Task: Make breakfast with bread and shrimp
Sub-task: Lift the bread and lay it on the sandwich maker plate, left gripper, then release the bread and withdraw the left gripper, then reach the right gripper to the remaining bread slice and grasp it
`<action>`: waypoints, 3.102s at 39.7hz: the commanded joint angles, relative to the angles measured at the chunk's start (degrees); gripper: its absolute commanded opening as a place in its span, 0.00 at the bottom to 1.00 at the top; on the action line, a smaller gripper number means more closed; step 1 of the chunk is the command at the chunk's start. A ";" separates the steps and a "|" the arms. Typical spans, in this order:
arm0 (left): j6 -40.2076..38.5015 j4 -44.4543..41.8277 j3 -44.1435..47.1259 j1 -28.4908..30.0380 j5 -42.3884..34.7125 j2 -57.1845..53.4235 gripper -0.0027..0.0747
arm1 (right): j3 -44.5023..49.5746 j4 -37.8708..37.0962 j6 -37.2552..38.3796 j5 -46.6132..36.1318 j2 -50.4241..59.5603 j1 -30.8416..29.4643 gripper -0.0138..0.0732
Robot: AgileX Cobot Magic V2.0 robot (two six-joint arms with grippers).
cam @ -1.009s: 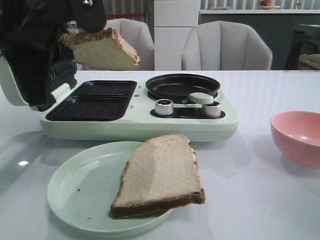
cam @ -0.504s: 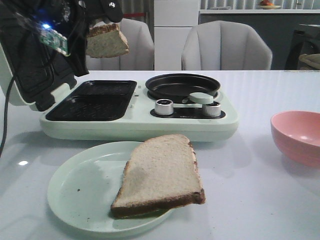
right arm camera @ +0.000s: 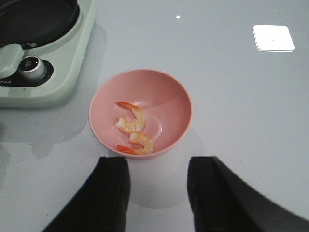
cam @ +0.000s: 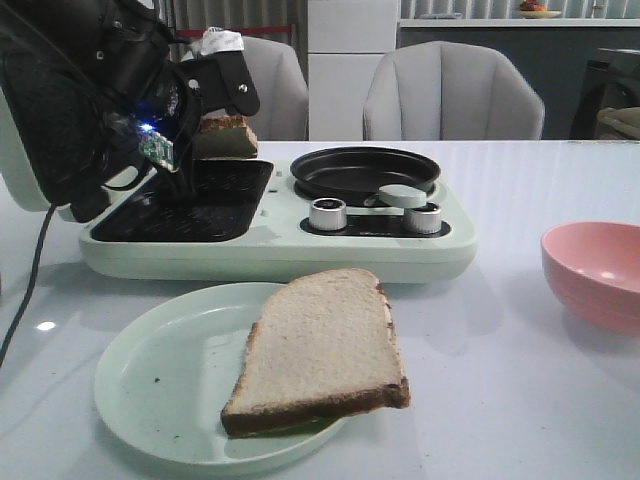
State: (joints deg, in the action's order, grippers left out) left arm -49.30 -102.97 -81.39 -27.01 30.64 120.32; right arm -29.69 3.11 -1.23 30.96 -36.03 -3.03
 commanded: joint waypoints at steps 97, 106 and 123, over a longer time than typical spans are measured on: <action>31.18 98.19 29.46 -28.41 20.98 -75.64 0.73 | -2.04 6.75 -0.26 -1.55 -0.34 0.18 0.63; 31.18 98.54 33.33 -28.41 19.24 -77.65 0.73 | -2.04 23.06 -1.62 5.12 -5.13 0.69 0.63; 31.18 97.97 34.53 -28.41 15.35 -77.65 0.60 | -3.06 59.80 -31.41 -0.64 -35.90 21.40 0.80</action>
State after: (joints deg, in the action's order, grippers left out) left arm -18.26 -4.71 -45.32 -54.88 50.13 42.93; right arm -30.21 54.87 -27.67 32.71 -69.18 16.23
